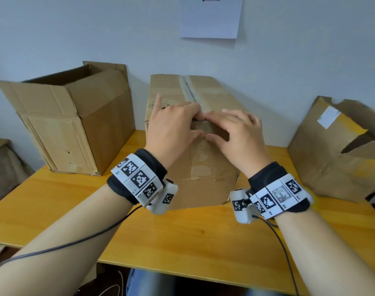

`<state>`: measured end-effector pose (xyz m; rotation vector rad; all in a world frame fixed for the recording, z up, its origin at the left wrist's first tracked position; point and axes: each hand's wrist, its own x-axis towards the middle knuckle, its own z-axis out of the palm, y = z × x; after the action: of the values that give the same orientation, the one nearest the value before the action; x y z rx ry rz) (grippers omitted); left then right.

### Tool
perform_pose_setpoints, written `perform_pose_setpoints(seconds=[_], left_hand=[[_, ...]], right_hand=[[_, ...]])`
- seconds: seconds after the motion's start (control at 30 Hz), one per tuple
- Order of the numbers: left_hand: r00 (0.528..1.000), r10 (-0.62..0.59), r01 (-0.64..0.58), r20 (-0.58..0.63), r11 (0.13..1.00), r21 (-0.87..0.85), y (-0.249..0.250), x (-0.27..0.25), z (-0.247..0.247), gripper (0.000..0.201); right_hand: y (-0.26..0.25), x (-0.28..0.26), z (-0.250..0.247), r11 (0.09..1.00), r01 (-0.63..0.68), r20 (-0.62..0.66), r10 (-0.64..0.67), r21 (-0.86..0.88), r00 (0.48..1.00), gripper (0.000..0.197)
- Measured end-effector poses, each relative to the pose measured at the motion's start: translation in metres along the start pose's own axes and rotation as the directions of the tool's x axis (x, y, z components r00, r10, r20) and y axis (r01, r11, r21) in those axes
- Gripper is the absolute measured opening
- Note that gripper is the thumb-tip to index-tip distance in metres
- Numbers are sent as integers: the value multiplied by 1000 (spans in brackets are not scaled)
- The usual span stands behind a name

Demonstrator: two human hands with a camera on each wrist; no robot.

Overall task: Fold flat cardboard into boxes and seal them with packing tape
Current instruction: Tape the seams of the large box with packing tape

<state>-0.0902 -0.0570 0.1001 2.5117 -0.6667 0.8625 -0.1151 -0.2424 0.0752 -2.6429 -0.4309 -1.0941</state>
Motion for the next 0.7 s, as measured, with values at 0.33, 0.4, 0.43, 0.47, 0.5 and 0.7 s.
perform_pose_setpoints(seconds=[0.33, 0.4, 0.43, 0.47, 0.5, 0.7], left_hand=[[994, -91, 97, 57, 988, -118, -1, 3, -11, 14], [990, -108, 124, 89, 975, -186, 1, 6, -14, 13], [988, -113, 133, 108, 970, -201, 1, 9, -15, 12], [985, -113, 137, 129, 970, -199, 3, 11, -18, 12], [982, -111, 140, 152, 970, -197, 3, 11, -22, 13], [956, -14, 56, 294, 989, -136, -1, 12, -41, 26]], right_hand=[[-13, 6, -14, 955, -176, 47, 170, 239, 984, 36], [-13, 7, -19, 941, -205, 29, 205, 268, 978, 29], [-13, 7, -21, 936, -215, 16, 220, 280, 975, 25], [-14, 8, -24, 932, -220, 5, 229, 289, 974, 21], [-15, 8, -27, 931, -224, 3, 233, 287, 973, 19], [-23, 8, -40, 970, -225, 151, 210, 96, 966, 26]])
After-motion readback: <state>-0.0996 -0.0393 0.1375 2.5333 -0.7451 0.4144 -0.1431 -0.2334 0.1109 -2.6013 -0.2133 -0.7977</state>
